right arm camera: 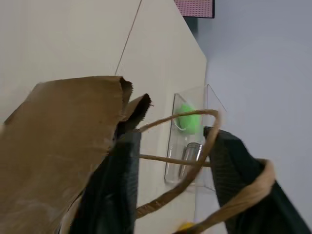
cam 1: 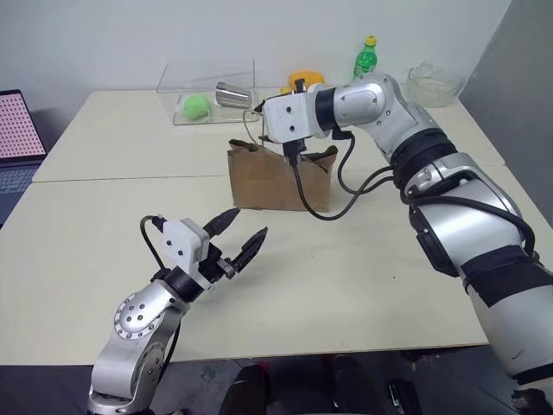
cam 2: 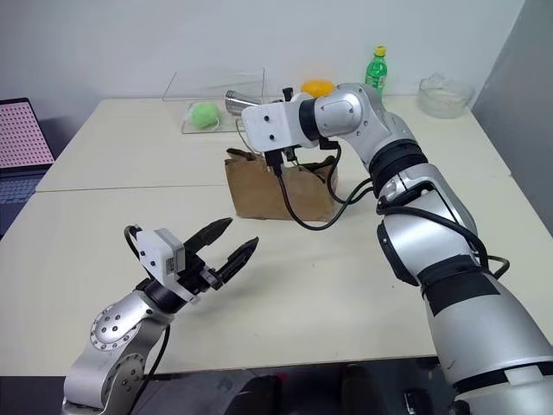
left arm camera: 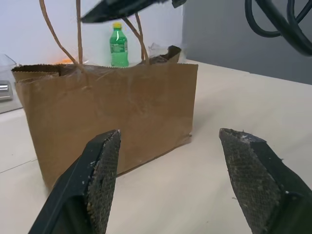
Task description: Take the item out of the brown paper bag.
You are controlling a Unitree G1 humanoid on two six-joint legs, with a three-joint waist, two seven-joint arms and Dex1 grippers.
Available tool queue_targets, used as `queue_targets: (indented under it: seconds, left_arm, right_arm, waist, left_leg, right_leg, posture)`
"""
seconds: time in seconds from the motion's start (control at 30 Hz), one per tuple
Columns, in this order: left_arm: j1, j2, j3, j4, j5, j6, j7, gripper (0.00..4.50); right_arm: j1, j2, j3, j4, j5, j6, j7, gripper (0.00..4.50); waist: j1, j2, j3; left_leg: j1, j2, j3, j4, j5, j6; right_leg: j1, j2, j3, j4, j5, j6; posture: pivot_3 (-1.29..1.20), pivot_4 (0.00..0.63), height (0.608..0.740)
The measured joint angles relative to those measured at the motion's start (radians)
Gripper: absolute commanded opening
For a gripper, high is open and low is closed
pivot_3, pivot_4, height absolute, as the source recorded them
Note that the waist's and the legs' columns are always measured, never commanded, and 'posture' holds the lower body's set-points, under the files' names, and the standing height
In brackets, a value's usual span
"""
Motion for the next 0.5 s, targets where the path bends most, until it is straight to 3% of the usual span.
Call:
queue_targets:
  seconds: [0.33,0.5]
  left_arm:
    - [-0.037,0.000,-0.023,0.042,0.005,-0.025,-0.022,3.39]
    - [-0.048,0.000,-0.024,0.047,0.007,-0.028,-0.022,3.39]
  right_arm:
    - [0.025,-0.032,-0.070,-0.009,0.092,0.199,0.303,3.05]
    - [0.030,-0.044,-0.056,-0.035,0.066,0.256,0.272,3.05]
  waist:
    - [-0.001,0.000,0.000]
    - [-0.001,0.000,0.000]
  left_leg:
    - [0.001,0.000,0.000,0.000,0.000,0.000]
    - [0.001,0.000,0.000,0.000,0.000,0.000]
  right_leg:
    - [0.000,0.000,0.000,0.000,0.000,0.000]
    - [0.000,0.000,0.000,0.001,0.000,0.000]
  posture:
    - [0.00,0.150,0.740]
    - [0.00,0.150,0.740]
